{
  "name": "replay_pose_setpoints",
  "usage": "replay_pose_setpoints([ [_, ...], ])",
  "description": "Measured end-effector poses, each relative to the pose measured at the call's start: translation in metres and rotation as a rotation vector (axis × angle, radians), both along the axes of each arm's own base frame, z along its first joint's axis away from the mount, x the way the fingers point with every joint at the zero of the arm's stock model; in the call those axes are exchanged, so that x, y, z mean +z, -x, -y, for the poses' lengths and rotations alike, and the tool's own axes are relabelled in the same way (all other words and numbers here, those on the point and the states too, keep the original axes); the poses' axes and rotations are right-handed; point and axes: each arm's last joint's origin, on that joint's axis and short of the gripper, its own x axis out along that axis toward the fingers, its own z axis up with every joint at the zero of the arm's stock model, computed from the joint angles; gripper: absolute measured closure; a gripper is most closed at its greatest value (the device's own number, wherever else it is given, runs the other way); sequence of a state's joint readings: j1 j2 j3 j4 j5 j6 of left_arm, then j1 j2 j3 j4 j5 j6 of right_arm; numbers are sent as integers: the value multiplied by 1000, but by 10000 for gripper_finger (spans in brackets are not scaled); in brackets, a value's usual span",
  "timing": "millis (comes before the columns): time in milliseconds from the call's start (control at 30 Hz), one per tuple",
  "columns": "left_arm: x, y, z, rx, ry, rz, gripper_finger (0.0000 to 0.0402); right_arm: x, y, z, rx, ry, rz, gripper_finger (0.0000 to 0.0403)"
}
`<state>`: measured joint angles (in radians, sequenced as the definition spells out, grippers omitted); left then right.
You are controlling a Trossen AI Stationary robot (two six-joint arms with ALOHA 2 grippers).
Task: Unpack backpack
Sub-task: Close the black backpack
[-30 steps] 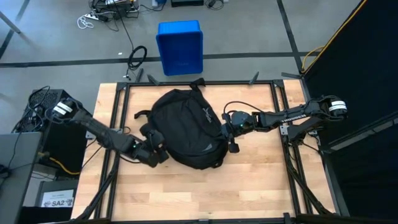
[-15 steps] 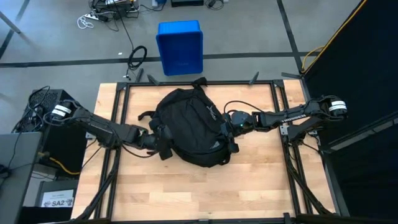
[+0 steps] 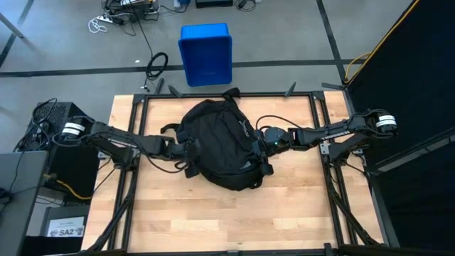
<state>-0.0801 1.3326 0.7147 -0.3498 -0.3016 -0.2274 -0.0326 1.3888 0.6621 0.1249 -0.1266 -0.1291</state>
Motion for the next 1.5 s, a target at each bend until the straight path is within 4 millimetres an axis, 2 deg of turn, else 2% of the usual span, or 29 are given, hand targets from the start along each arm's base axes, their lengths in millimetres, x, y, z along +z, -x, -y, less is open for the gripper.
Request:
replay_pose_setpoints([
  [200, -30, -11, -8, 18, -15, -117, 196, 0, 0, 0, 0, 0, -1, 402],
  [300, -43, -16, -8, 22, -21, -155, 213, -1, 1, 0, -2, -3, -11, 400],
  [400, -47, -19, -8, 26, -28, -154, 259, -1, 1, 0, -3, -4, -18, 399],
  [567, -44, -21, -9, 12, -43, -129, 379, -2, 1, 0, -3, -3, -24, 402],
  [667, -34, -21, -6, -3, -33, -124, 393, -2, 1, 0, -4, -3, -26, 400],
  [767, -15, -23, 2, -37, -21, -98, 399, -3, 2, 1, -47, 3, -34, 399],
  [967, 26, -28, 23, -113, -19, -44, 400, -5, 4, 7, -152, 45, -67, 401],
  [1100, 44, -30, 37, -155, -16, -26, 401, -5, 4, 10, -193, 54, -67, 402],
  [1267, 55, -30, 55, -189, 2, 2, 401, -4, 3, 11, -241, 86, -55, 401],
  [1500, 56, -24, 75, -223, 29, 14, 402, 6, 0, 10, -231, 73, 38, 400],
])
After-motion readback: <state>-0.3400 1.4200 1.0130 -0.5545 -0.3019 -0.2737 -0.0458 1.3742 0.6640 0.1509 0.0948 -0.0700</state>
